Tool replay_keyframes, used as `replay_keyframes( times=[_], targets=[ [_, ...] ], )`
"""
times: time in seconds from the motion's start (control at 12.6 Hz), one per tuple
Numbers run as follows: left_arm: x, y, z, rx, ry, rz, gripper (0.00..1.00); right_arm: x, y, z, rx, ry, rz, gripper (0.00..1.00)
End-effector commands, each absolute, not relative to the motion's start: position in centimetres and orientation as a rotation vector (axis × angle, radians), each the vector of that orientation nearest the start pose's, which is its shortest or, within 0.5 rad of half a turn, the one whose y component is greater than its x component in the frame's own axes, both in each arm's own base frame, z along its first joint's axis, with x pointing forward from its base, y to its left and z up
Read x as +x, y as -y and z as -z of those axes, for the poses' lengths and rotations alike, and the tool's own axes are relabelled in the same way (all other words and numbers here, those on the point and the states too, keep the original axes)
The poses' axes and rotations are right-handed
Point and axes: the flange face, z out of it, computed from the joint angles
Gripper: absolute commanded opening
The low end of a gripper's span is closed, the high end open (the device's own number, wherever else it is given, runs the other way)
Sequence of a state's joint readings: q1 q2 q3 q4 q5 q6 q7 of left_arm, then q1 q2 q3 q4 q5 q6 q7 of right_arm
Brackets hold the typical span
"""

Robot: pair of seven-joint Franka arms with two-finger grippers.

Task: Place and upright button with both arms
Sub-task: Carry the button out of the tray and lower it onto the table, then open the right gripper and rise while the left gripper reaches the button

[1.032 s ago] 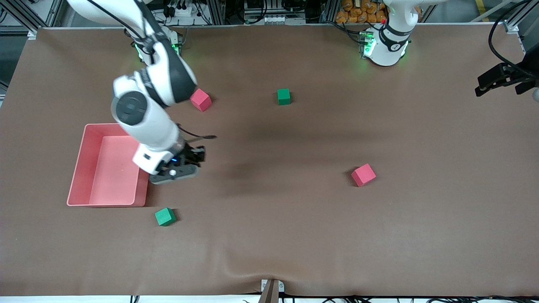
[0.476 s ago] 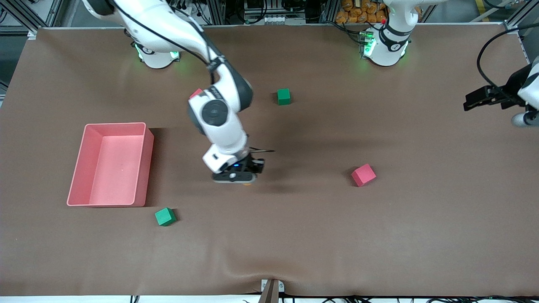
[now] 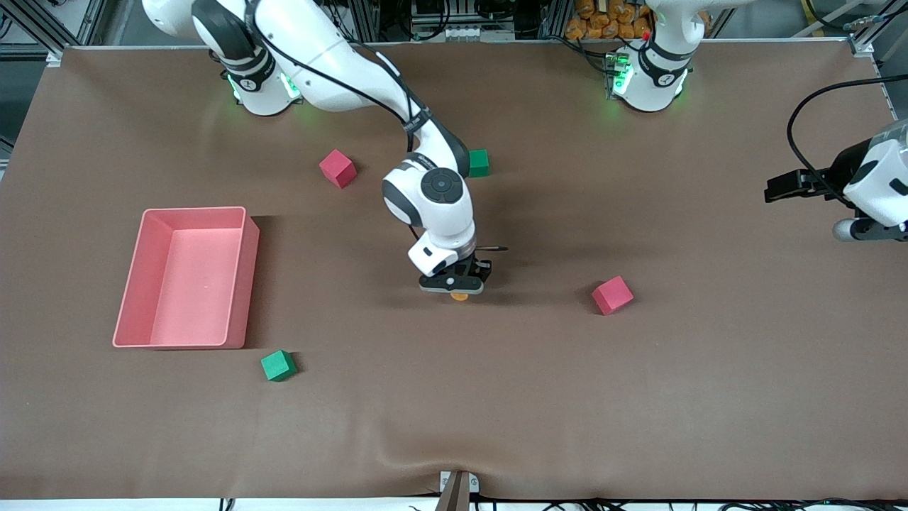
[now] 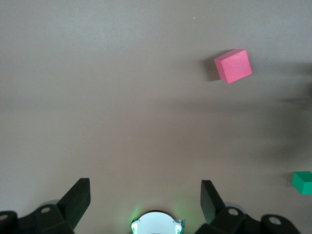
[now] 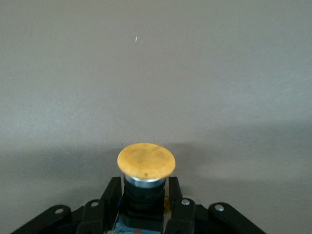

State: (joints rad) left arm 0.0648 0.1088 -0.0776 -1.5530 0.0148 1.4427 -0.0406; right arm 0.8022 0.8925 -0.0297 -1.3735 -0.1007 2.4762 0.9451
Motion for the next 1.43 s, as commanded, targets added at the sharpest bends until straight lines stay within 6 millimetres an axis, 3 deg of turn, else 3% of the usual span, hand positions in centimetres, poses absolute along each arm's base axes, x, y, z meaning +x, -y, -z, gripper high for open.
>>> replay_keyframes(
  times=[0.0,0.16,0.4,0.48,0.63,0.87,1.03,1.19,1.35],
  targets=[
    [56.6,0.8,-56.3,-3.118,0.012,-0.355,1.00,52.8,-54.8,-19.4,-3.044,-0.081,0.373,1.00],
    [56.5,2.2,-55.2,-3.109,-0.039,-0.416,1.00,53.5,-54.4,-21.5,-3.031,-0.100,0.388,1.00],
    [56.8,8.0,-53.5,-3.089,-0.118,-0.457,1.00,56.1,-51.2,-26.9,-3.057,-0.161,0.394,1.00],
    [57.0,10.0,-52.1,-3.077,-0.109,-0.493,1.00,56.3,-49.6,-29.3,-3.111,-0.089,0.360,1.00],
    [57.5,14.0,-48.9,-3.081,-0.107,-0.564,1.00,56.9,-43.7,-35.1,-3.184,0.249,0.290,1.00],
    [57.9,21.9,-42.6,-3.031,-0.048,-0.596,1.00,56.8,-35.0,-41.5,-3.178,0.406,0.275,1.00],
    [59.3,27.6,-40.4,-3.046,0.047,-0.503,1.00,57.6,-28.7,-44.9,-3.204,0.555,0.172,1.00],
    [60.6,32.7,-37.8,-3.071,0.058,-0.438,1.00,58.0,-23.2,-48.8,-3.189,0.567,0.133,1.00],
    [59.9,38.6,-34.1,-3.111,-0.043,-0.333,1.00,57.7,-16.6,-53.2,-3.076,0.470,0.081,1.00]
  ],
)
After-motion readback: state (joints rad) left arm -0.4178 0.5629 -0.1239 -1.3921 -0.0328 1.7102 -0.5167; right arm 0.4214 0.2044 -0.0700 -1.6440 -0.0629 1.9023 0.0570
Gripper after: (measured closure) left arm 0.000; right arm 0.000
